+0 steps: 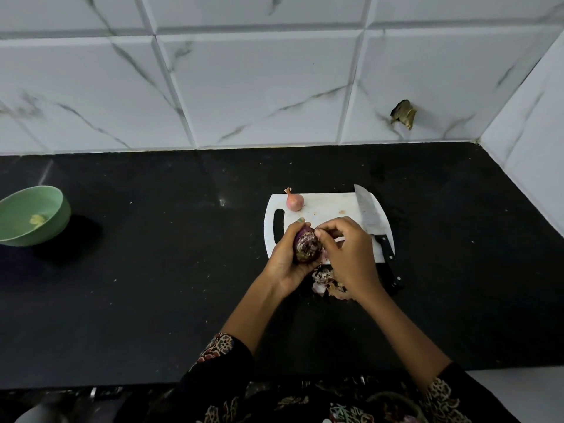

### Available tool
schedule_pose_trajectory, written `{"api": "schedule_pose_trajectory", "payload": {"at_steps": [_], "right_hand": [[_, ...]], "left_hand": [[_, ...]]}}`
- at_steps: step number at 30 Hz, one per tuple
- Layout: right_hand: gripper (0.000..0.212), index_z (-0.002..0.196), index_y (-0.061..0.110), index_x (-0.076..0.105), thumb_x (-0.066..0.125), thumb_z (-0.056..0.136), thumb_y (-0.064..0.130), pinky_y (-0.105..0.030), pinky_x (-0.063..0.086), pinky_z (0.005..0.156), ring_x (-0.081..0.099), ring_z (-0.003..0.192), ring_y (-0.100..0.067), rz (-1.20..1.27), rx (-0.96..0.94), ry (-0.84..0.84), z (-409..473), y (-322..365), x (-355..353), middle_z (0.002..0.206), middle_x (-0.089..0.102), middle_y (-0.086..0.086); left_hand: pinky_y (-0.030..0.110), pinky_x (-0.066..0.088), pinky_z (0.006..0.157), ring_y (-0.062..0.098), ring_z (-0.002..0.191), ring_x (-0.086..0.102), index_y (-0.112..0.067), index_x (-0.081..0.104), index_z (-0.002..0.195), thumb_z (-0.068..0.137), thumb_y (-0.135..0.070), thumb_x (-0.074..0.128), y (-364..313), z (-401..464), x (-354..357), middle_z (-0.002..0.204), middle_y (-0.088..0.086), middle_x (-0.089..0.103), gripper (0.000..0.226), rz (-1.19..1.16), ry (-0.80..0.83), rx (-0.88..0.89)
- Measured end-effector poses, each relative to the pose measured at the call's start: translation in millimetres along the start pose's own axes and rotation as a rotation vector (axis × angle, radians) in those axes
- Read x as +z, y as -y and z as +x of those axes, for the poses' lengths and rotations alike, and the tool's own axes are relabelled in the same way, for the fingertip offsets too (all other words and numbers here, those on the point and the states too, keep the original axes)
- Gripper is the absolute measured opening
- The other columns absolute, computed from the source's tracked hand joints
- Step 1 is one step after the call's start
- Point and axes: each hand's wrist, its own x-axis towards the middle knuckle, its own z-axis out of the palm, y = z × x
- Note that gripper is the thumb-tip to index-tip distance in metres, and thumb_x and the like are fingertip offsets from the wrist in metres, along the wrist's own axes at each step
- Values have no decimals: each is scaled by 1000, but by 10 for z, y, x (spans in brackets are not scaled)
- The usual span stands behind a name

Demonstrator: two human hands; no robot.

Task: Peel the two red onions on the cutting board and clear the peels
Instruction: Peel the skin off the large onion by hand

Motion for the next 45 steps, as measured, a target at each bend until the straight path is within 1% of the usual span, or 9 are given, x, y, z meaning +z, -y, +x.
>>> {"api": "schedule_pose_trajectory", "payload": {"at_steps": [5,7,14,19,26,31,35,40,45], "right_hand": [[4,89,12,59,55,91,13,-26,46,72,55,81,-13,-78,8,41,-21,-73,29,88,58,2],[6,90,15,60,55,92,18,-22,47,69,58,80,-11,30,83,66,-31,-58,14,89,62,1],[3,89,17,61,60,89,13,-5,42,66,57,81,1,118,114,-6,-43,-12,30,85,62,8],[5,96,12,54,51,94,16,-22,43,75,53,89,-12,-23,76,73,-41,-86,80,96,55,0],[6,89,12,43,44,95,12,-36,43,74,46,88,-20,-199,156,153,-61,-157,75,92,48,-5],[5,89,9,51,50,92,13,-38,48,63,58,74,-24,-345,209,222,-114,-294,-59,79,58,-3],[15,100,16,61,61,86,13,-36,50,72,56,85,-16,-326,134,168,-95,-255,-144,94,58,1],[10,86,20,61,59,85,10,-31,44,63,56,74,-15,-316,105,105,-74,-224,-185,76,57,4],[20,106,17,63,62,87,14,-16,48,70,57,88,-8,-25,-25,112,-70,5,-168,105,54,5]], "left_hand": [[30,54,70,16,84,65,-16,63,102,88,-36,60,-10,25,-14,103,7,66,24,-41,2,-4],[27,54,60,14,75,66,-16,63,96,90,-35,58,-28,15,-11,95,5,67,20,-43,4,3],[27,56,64,17,84,64,-15,61,97,90,-32,59,-40,-10,33,99,7,66,18,-90,38,-3],[32,52,81,19,96,64,-15,60,106,89,-33,60,-35,-4,11,111,9,64,25,-84,50,-5],[30,55,67,18,81,64,-15,64,89,88,-34,60,-44,-32,33,95,7,68,19,-165,22,-1],[32,58,63,20,78,65,-11,68,86,87,-48,60,-73,-36,17,86,13,70,38,-265,-31,-32],[32,59,65,23,77,68,-8,64,92,90,-52,52,-33,-20,1,85,18,70,46,-290,-23,-58],[33,59,67,23,80,67,-3,60,109,90,-51,54,-24,-19,17,97,19,67,52,-262,-35,-55],[30,58,71,21,78,71,-6,62,110,92,-51,50,0,-30,12,93,13,73,50,-156,-20,-26]]}}
